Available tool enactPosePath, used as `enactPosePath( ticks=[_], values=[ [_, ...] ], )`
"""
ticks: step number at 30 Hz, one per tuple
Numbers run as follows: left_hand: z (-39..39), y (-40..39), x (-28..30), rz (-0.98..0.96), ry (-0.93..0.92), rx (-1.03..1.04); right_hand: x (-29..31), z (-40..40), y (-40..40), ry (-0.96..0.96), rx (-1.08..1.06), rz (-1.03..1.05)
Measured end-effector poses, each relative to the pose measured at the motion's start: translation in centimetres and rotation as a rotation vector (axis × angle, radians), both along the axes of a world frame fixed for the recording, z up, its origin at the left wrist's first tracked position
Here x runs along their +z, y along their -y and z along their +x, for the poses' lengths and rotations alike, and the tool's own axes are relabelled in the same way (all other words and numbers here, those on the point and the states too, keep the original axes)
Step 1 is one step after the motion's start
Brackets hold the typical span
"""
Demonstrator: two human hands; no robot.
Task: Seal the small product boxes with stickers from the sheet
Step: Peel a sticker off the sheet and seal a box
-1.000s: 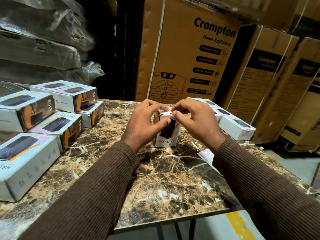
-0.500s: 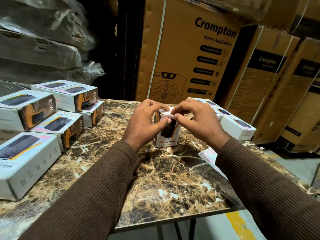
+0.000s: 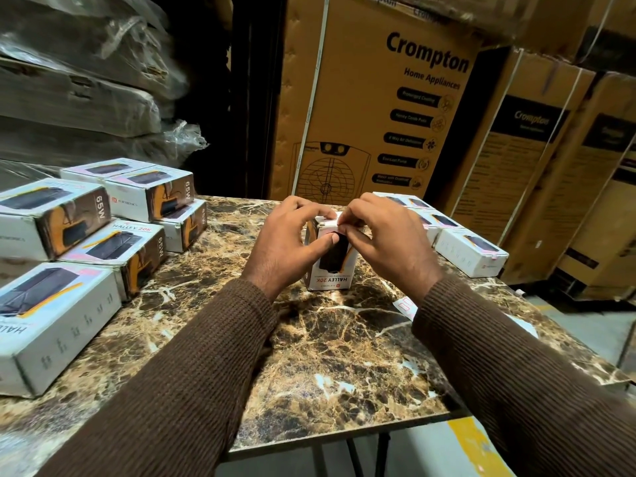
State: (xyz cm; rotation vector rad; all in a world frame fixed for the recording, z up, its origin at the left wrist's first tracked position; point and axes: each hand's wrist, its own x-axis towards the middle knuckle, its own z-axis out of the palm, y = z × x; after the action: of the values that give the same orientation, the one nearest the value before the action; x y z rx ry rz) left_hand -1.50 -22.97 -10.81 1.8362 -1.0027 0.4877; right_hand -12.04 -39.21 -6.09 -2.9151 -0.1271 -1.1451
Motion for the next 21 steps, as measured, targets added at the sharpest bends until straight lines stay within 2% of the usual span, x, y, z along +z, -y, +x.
enactPosePath(
  ticks=[7,14,21],
  values=[
    [-0.2,-0.1,0.2,-0.006,-0.001,-0.004,0.4,-0.4,0.5,-0.003,0.069,0.132],
    [-0.1,-0.2,0.1,-0.007,-0.006,-0.011,-0.8,0.1,-0.1,0.072,0.007,0.104],
    [0.0,-0.2,0.1,-0.011,0.005,-0.015,-0.5,-0.3,0.5,0.046,0.073,0.241]
  ],
)
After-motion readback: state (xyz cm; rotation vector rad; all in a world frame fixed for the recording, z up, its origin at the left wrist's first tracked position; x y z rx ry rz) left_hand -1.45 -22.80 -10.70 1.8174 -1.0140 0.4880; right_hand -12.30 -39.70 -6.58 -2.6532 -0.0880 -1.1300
